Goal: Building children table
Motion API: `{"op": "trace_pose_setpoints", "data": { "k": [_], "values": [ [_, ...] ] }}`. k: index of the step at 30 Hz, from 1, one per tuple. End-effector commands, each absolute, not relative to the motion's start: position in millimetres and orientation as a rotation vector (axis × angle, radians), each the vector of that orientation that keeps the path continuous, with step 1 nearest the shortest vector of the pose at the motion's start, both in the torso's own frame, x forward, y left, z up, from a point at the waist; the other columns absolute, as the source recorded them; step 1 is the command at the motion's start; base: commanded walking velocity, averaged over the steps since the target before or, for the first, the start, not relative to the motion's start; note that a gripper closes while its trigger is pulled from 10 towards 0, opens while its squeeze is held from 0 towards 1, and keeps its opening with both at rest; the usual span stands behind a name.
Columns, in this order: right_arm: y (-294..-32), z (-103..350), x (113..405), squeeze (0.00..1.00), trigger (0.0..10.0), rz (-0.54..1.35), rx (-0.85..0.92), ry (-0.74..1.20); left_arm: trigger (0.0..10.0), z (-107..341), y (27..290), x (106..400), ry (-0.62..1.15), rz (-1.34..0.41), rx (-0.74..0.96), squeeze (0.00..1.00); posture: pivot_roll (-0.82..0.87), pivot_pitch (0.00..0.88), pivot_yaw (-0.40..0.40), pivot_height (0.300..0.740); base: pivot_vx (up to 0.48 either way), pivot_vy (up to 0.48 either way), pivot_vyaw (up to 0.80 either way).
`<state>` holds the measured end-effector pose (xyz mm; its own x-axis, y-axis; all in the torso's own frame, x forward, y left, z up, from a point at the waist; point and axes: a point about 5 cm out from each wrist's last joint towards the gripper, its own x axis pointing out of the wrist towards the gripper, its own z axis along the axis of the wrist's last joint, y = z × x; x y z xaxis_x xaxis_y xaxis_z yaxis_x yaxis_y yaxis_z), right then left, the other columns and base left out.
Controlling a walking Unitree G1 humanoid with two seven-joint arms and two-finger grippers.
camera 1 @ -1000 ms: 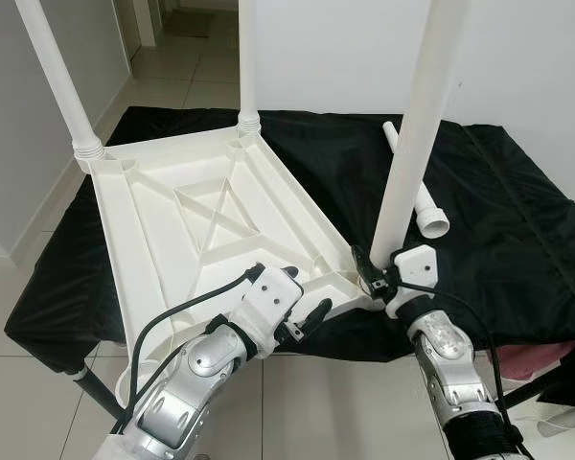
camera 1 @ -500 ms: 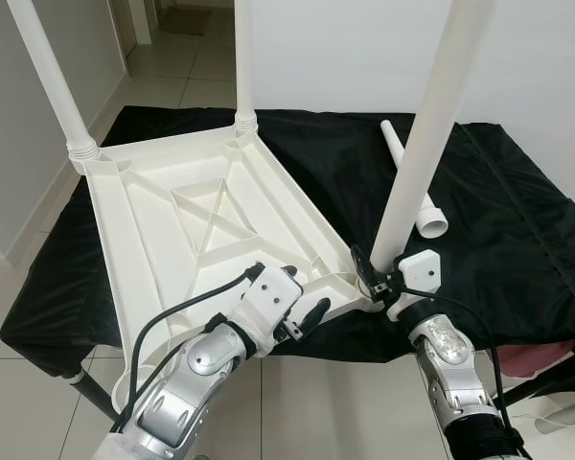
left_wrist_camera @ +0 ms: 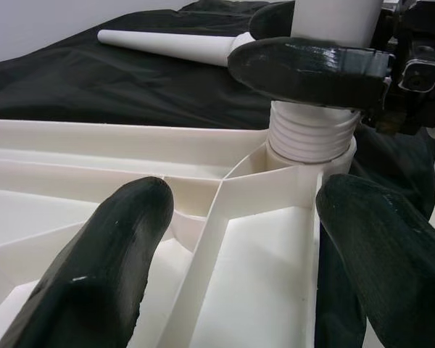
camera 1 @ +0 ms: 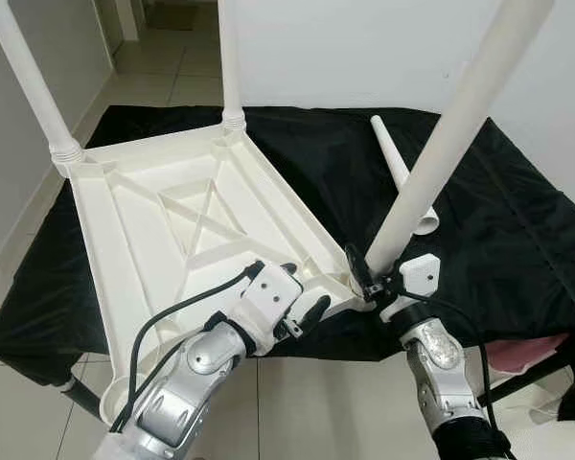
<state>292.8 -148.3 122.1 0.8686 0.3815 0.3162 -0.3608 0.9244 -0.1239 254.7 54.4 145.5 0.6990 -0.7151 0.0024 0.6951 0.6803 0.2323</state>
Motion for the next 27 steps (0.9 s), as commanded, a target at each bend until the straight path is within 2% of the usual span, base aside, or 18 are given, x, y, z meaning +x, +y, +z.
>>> {"op": "trace_pose_setpoints", "data": {
  "k": [1,5,11,27],
  "values": [
    [-143.9,104.6,287.4,0.00,10.0,0.423,-0.043,-0.263,10.0,143.9,56.7,254.8,-0.085,-0.794,0.240,0.00,0.06,0.093,-0.016,0.740,0.000,0.000,0.00],
    [-143.4,102.1,284.3,0.00,10.0,0.423,-0.020,-0.260,10.0,144.3,58.2,255.8,-0.086,-0.783,0.240,0.00,0.06,0.093,-0.016,0.740,0.000,0.000,0.00],
    [-146.1,96.5,287.9,0.00,10.0,0.349,0.120,-0.203,10.0,145.3,59.0,257.9,-0.093,-0.772,0.243,0.00,0.06,0.093,-0.014,0.740,0.000,0.000,0.00],
    [-144.9,94.4,300.5,0.00,10.0,0.360,0.059,-0.077,10.0,142.4,59.7,259.1,-0.094,-0.764,0.260,0.00,0.06,0.088,-0.023,0.740,0.000,0.000,0.00]
  ]
}}
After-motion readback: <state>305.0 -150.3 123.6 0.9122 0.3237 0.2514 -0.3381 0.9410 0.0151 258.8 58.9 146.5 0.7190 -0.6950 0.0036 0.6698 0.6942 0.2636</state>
